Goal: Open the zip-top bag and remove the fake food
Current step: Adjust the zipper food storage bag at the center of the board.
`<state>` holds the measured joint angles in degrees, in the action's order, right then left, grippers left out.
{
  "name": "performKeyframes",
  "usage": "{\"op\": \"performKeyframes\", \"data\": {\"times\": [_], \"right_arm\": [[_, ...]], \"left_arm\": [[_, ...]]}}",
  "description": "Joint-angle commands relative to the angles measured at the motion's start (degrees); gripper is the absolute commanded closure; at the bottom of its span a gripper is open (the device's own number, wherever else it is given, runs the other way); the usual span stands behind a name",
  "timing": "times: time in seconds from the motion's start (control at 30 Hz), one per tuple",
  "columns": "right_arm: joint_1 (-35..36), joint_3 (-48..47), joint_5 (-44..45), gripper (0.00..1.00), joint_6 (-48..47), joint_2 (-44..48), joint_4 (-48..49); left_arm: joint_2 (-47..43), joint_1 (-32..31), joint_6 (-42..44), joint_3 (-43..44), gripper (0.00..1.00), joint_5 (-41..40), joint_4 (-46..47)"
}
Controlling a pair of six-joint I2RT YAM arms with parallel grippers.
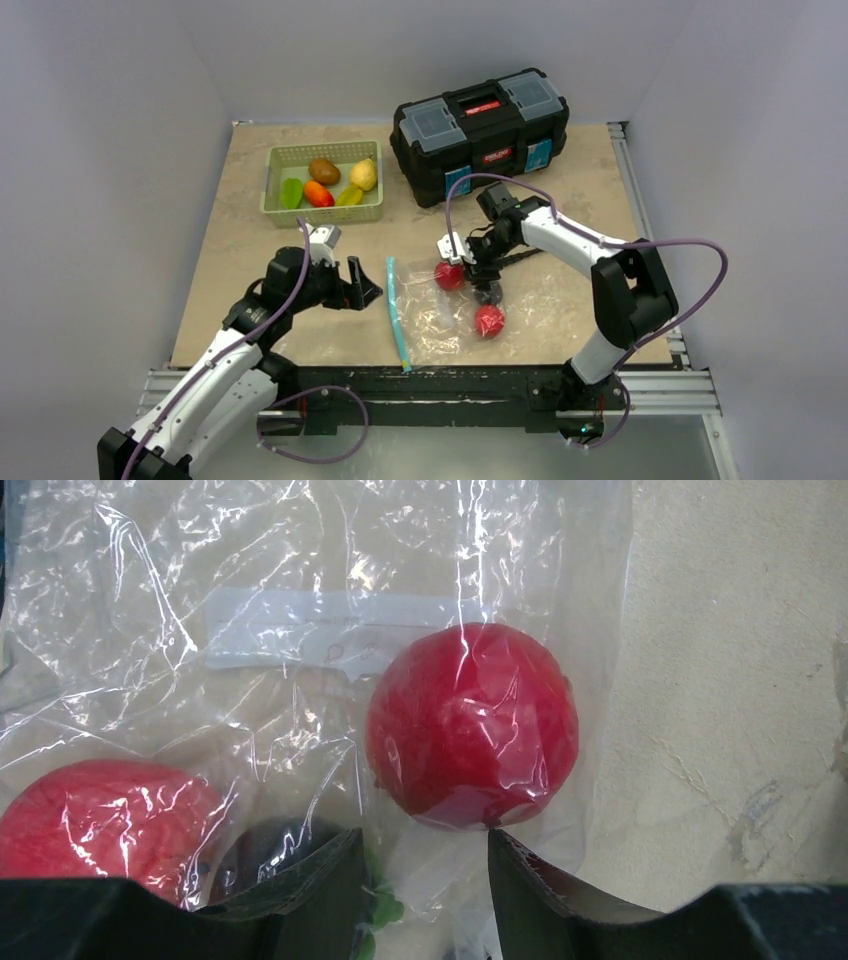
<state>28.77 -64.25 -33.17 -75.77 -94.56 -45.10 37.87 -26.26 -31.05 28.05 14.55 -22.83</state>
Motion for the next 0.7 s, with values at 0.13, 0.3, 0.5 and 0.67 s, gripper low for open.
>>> {"op": "performKeyframes", "data": {"times": [0.13, 0.3, 0.5, 0.67], "right_arm": [[0.3, -1.5, 1.3, 0.54, -0.7, -1.5, 2.5], [0.3, -1.6, 1.0, 0.56, -0.5, -2.3, 3.0], [0.4, -1.3, 0.5, 0.59, -0.3, -3.3, 3.8], [1.0, -1.3, -1.4, 0.69, 1.1, -4.6, 4.7]], "left_arm": [[-0.2, 0.1, -1.7, -1.7, 0.08, 0.7, 2.0], [0.1, 0.1, -1.9, -1.7, 0.09, 1.1, 2.6], [0.7, 0.0, -2.3, -2.1, 0.13, 2.2, 3.5], [2.2, 0.0, -2.8, -2.6, 0.21, 3.9, 5.1]]}}
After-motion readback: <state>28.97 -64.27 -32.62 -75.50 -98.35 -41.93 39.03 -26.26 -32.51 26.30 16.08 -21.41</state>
